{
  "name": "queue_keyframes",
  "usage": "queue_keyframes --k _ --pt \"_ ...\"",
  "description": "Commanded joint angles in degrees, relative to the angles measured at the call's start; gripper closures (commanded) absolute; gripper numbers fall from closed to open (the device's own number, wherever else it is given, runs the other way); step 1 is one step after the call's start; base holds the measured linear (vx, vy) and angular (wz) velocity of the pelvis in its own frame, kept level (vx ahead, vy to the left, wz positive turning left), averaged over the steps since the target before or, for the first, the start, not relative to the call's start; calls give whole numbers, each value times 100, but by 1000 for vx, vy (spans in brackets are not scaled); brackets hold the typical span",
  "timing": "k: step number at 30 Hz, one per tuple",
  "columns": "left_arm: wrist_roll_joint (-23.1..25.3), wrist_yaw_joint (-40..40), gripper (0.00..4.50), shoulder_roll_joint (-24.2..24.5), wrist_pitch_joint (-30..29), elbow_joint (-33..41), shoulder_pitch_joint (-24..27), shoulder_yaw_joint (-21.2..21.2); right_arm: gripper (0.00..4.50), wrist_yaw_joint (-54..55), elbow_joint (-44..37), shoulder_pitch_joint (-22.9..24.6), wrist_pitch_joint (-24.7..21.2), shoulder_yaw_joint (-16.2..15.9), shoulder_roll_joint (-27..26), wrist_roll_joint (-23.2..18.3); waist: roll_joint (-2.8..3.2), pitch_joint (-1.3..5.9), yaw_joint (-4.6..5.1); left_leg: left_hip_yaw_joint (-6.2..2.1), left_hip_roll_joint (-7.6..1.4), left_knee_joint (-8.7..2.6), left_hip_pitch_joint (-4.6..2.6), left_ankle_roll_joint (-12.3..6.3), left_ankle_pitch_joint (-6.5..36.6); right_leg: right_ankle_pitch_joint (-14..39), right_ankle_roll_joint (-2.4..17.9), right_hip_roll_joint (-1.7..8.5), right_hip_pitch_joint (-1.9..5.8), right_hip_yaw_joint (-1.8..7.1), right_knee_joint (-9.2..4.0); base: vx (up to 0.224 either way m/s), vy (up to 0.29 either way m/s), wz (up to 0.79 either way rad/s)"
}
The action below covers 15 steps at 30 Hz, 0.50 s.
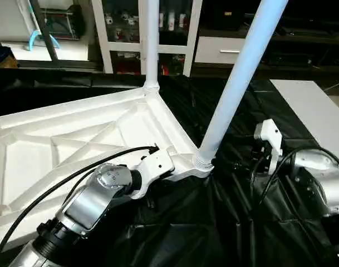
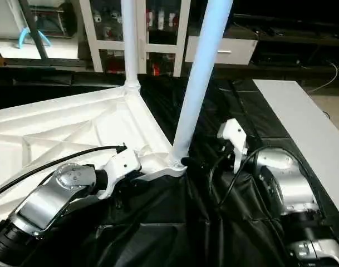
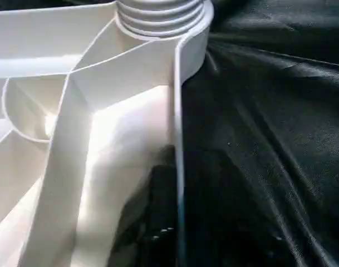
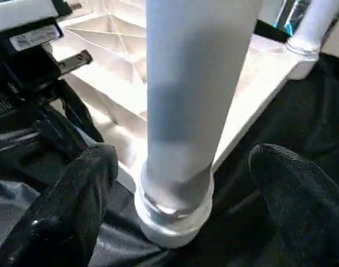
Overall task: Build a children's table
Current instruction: Rotate leg to tighten
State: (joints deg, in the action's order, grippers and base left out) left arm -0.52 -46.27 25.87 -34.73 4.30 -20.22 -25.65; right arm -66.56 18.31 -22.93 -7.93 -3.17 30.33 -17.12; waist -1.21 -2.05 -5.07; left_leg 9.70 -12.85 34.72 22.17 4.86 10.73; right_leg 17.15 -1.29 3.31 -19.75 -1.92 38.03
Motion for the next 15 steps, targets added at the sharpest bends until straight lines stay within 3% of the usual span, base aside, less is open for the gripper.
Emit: queue_keyframes --k 1,7,15 --pt "44 -247 400 195 -19 -218 215 -177 34 -150 110 -81 108 -97 32 50 8 331 -10 -1 -17 -262 -113 -601 -198 -2511 1606 278 214 155 -317 0 0 0" --pt "58 -526 444 484 497 -83 483 -318 34 -343 546 -383 299 -179 -72 116 23 323 4 -4 -15 -269 -107 -612 -177 -2449 1613 278 199 146 -310 0 0 0" --pt "-20 -543 444 481 570 33 589 -279 34 -569 799 -550 340 -332 -237 116 24 319 11 0 -19 -273 -117 -618 -227 -2526 1594 271 198 148 -305 0 0 0"
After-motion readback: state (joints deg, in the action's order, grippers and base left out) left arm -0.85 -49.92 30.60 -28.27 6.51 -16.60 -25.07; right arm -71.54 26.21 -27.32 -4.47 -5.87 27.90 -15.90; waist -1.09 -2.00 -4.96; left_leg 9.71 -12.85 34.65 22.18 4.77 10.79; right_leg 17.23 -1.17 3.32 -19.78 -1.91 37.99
